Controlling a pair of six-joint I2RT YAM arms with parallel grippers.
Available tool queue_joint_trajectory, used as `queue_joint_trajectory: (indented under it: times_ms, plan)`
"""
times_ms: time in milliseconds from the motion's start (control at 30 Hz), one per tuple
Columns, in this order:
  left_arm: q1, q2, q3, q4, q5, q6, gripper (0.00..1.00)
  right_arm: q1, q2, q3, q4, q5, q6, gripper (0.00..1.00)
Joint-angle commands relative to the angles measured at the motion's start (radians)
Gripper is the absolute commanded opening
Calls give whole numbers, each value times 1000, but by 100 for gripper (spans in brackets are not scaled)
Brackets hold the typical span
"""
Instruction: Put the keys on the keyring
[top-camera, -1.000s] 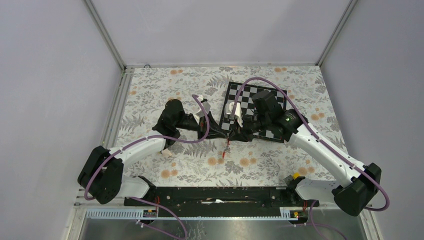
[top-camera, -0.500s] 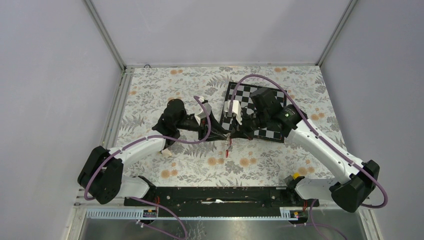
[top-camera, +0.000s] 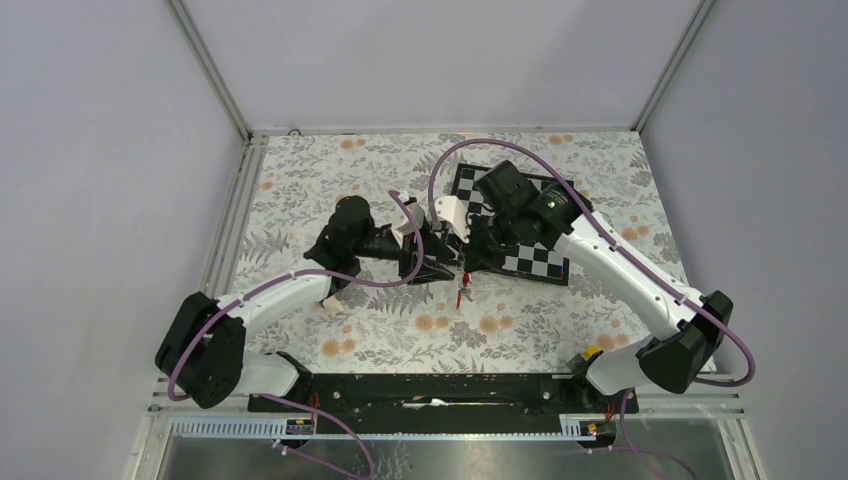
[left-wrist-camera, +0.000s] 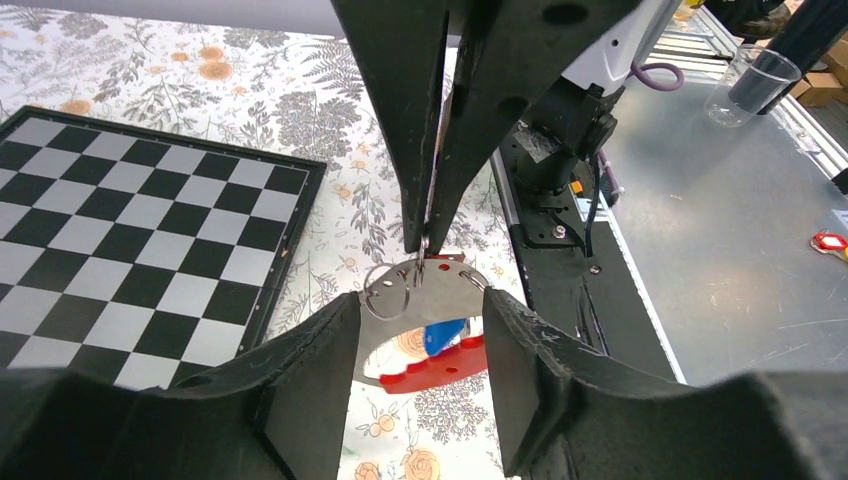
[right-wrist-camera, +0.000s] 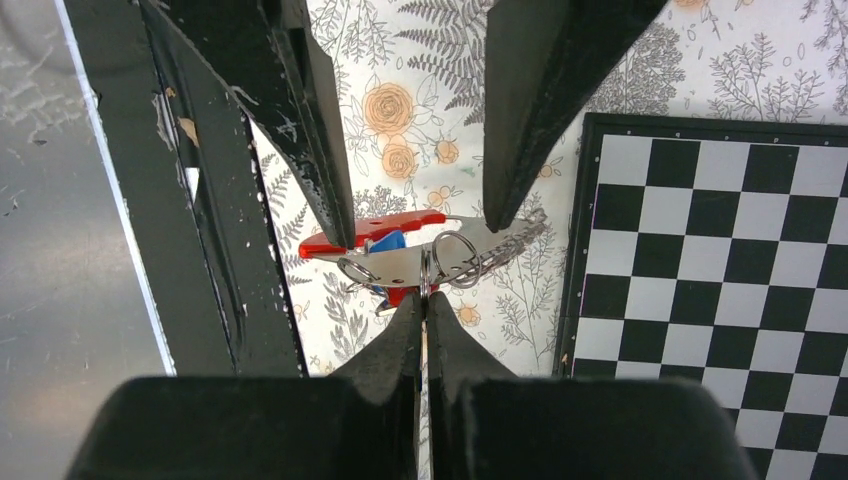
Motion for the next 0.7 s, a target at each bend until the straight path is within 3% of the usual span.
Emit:
queue_joint_trajectory:
  times_ms: [0, 667]
  plan:
    - [3, -5, -5, 118, 6, -19, 53, 32, 35, 108, -106, 70, -18, 0]
    - [2, 32, -104, 360, -21, -92, 53, 79, 123, 244, -245, 211, -108, 0]
